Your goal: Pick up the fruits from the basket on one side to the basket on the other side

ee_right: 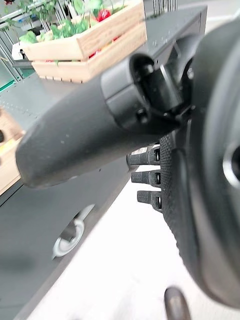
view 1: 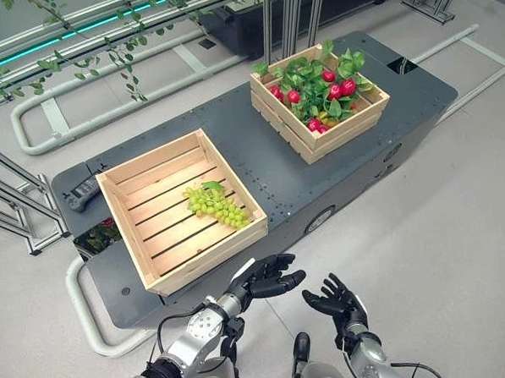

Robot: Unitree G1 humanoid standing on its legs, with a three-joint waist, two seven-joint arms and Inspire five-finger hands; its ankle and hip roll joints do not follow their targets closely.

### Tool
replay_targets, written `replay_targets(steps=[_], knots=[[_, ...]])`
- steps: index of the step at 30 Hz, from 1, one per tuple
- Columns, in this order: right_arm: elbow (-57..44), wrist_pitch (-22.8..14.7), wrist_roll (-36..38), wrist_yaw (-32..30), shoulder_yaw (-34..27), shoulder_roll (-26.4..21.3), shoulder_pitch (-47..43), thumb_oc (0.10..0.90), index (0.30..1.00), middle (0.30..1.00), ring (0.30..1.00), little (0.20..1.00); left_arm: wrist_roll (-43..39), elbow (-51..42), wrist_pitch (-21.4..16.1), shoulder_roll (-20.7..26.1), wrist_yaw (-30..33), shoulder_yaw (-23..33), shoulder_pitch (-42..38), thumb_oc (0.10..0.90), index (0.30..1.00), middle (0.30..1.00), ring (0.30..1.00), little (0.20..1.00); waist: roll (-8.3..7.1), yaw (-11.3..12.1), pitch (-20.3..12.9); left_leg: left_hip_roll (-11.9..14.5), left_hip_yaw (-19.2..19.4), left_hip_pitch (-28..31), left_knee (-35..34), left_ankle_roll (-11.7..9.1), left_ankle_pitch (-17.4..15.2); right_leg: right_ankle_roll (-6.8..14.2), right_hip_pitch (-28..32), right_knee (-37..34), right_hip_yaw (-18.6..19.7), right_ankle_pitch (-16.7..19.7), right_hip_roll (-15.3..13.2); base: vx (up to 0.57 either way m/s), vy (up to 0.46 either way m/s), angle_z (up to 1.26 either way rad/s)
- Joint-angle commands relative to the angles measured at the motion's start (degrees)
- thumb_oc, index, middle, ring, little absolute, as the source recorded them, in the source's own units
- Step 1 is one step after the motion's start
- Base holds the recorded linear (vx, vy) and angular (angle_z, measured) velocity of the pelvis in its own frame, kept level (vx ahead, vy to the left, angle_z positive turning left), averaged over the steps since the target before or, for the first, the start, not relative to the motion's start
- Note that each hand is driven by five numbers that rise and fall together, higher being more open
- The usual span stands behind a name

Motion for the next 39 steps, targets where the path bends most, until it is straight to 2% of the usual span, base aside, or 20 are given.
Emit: replay_targets(steps=[1, 2, 6, 11, 12, 15, 16, 19, 21, 25, 28, 29, 35, 37, 39], knots=[[-2.13, -4.43, 1.29, -0.96, -0.44, 0.27, -0.36, 0.800, 0.900, 0.900, 0.900, 0.900, 0.88, -6.24, -7.14, 0.60, 1.67, -0.16, -5.02, 0.800, 0.900, 0.900, 0.900, 0.900, 0.45, 1.44, -2.44, -1.48, -1.66, 0.32, -2.39, 0.36, 2.97, 2.32, 1.64, 2.43, 0.19, -0.29, -2.11, 0.14, 0.107, -0.23], [-1.55, -4.80, 1.31, -0.85, -1.33, 0.77, 0.57, 0.800, 0.900, 0.900, 0.900, 0.900, 2.70, -8.04, -8.12, 1.99, 3.39, 1.28, -4.81, 0.800, 0.900, 0.900, 0.900, 0.900, 0.84, 1.59, -3.56, -1.96, -1.89, 1.51, -3.18, 0.54, 2.29, 2.59, 1.74, 2.07, -0.85, -0.29, -2.60, 0.11, 0.078, -0.16], [-2.54, -4.52, -0.09, -1.64, -2.79, 1.60, 2.68, 0.800, 0.900, 0.900, 0.900, 0.900, 9.36, -16.00, -9.20, 6.35, 8.45, 5.35, -3.93, 0.800, 0.900, 0.900, 0.900, 0.900, 1.33, 1.87, -4.59, -2.70, -2.46, 2.80, -3.65, 1.20, 1.10, 2.89, 1.82, 2.13, -1.49, -0.37, -3.22, 0.08, 0.066, 0.15], [-4.10, -3.50, -1.75, -2.62, -3.92, 1.82, 4.62, 0.800, 0.900, 0.900, 0.900, 0.900, 13.35, -24.87, -7.38, 10.09, 13.21, 11.50, -3.71, 0.800, 0.900, 0.900, 0.900, 0.900, 1.68, 1.96, -5.46, -2.93, -2.61, 3.36, -3.65, 1.50, 0.31, 3.03, 2.66, 0.98, -1.85, -0.06, -3.58, 0.06, 0.055, 0.15], [-4.31, -3.01, -2.11, -2.83, -4.21, 1.82, 5.12, 0.800, 0.900, 0.900, 0.900, 0.900, 15.71, -26.34, -7.09, 11.02, 16.26, 13.65, -3.95, 0.800, 0.900, 0.900, 0.900, 0.900, 1.78, 2.03, -5.74, -2.82, -2.61, 3.45, -3.65, 1.51, 0.17, 3.02, 2.81, 0.85, -1.87, -0.14, -3.62, 0.07, 0.049, 0.08], [-4.14, -2.63, -2.69, -2.87, -4.58, 1.62, 5.77, 0.800, 0.900, 0.900, 0.900, 0.900, 18.80, -27.68, -6.61, 12.95, 19.83, 16.74, -4.73, 0.800, 0.900, 0.900, 0.900, 0.900, 1.86, 2.00, -6.08, -2.68, -2.56, 3.58, -3.65, 1.44, 0.05, 2.98, 2.98, 0.82, -1.81, -0.30, -3.65, 0.06, 0.046, 0.01], [-3.93, -2.44, -3.12, -2.62, -4.87, 1.39, 6.02, 0.800, 0.900, 0.900, 0.900, 0.900, 22.40, -27.62, -5.68, 14.80, 23.18, 18.13, -5.52, 0.800, 0.900, 0.900, 0.900, 0.900, 1.93, 1.85, -6.29, -2.55, -2.46, 3.59, -3.65, 1.35, 0.05, 3.07, 2.92, 0.83, -1.78, -0.35, -3.68, 0.05, 0.046, 0.03], [-3.40, -2.49, -3.59, -2.09, -5.04, 1.07, 6.27, 0.800, 0.900, 0.900, 0.900, 0.900, 24.28, -26.94, -5.32, 17.05, 25.87, 19.31, -6.43, 0.800, 0.900, 0.900, 0.900, 0.900, 1.97, 1.67, -6.44, -2.46, -2.36, 3.70, -3.65, 1.26, -0.02, 3.17, 2.96, 0.79, -1.84, -0.44, -3.74, 0.05, 0.041, 0.01], [-2.95, -2.52, -4.26, -0.87, -5.40, 0.32, 7.30, 0.800, 0.900, 0.900, 0.900, 0.900, 29.06, -25.90, -2.89, 20.22, 29.33, 21.78, -7.06, 0.800, 0.900, 0.900, 0.900, 0.900, 1.98, 1.27, -6.80, -2.17, -1.88, 4.00, -3.65, 1.11, -0.17, 3.33, 3.16, 0.64, -1.76, -0.63, -3.78, 0.09, 0.046, -0.01], [-2.36, -2.40, -4.65, 0.46, -5.62, -0.46, 7.89, 0.800, 0.900, 0.900, 0.900, 0.900, 35.60, -23.34, -0.33, 23.54, 33.68, 21.73, -8.82, 0.800, 0.900, 0.900, 0.900, 0.900, 1.96, 0.76, -7.05, -2.03, -1.68, 4.30, -3.65, 0.98, -0.24, 3.41, 3.37, 0.62, -1.57, -0.86, -3.69, 0.07, 0.026, -0.01], [-1.82, -2.04, -4.49, 1.59, -5.36, -1.55, 7.93, 0.800, 0.900, 0.900, 0.900, 0.900, 44.79, -18.81, 4.09, 27.56, 36.28, 18.71, -11.44, 0.800, 0.900, 0.900, 0.900, 0.900, 2.19, 0.21, -7.11, -1.82, -1.39, 4.39, -3.65, 0.77, -0.24, 3.55, 3.26, 0.73, -1.44, -1.00, -3.65, 0.07, 0.022, -0.01], [-1.87, -1.78, -4.48, 1.92, -5.29, -2.04, 7.83, 0.800, 0.900, 0.900, 0.900, 0.900, 45.08, -16.80, 4.43, 28.83, 36.58, 17.40, -12.31, 0.800, 0.900, 0.900, 0.900, 0.900, 2.33, -0.05, -7.07, -1.77, -1.27, 4.40, -3.65, 0.72, -0.22, 3.56, 3.14, 0.81, -1.40, -1.02, -3.65, 0.08, 0.031, -0.01], [-2.26, -1.09, -4.22, 2.79, -4.87, -4.36, 6.72, 0.800, 0.900, 0.900, 0.900, 0.900, 52.87, -7.00, 8.11, 31.33, 39.67, 11.37, -15.91, 0.800, 0.900, 0.900, 0.900, 0.900, 2.94, -1.15, -5.79, -1.75, -0.86, 3.92, -3.65, 0.64, 0.09, 3.44, 1.71, 2.03, -0.71, -1.51, -3.64, 0.02, 0.055, -0.01], [-2.05, -1.06, -3.87, 3.69, -4.40, -6.41, 4.82, 0.800, 0.900, 0.900, 0.900, 0.900, 54.98, -0.20, 11.21, 31.37, 41.10, 8.68, -19.40, 0.800, 0.900, 0.900, 0.900, 0.900, 3.07, -1.95, -3.67, -1.73, -0.48, 2.83, -3.02, 0.55, 0.40, 3.19, -0.02, 3.44, -0.04, -1.84, -3.68, -0.07, 0.122, -0.03], [-2.07, -1.03, -3.60, 3.91, -4.12, -7.17, 3.88, 0.800, 0.900, 0.900, 0.900, 0.900, 55.46, 2.65, 11.81, 31.02, 41.95, 7.92, -20.81, 0.800, 0.900, 0.900, 0.900, 0.900, 3.04, -2.19, -2.64, -1.67, -0.30, 2.23, -2.56, 0.49, 0.52, 3.05, -0.90, 4.26, 0.24, -2.09, -3.69, -0.07, 0.082, -0.05]])
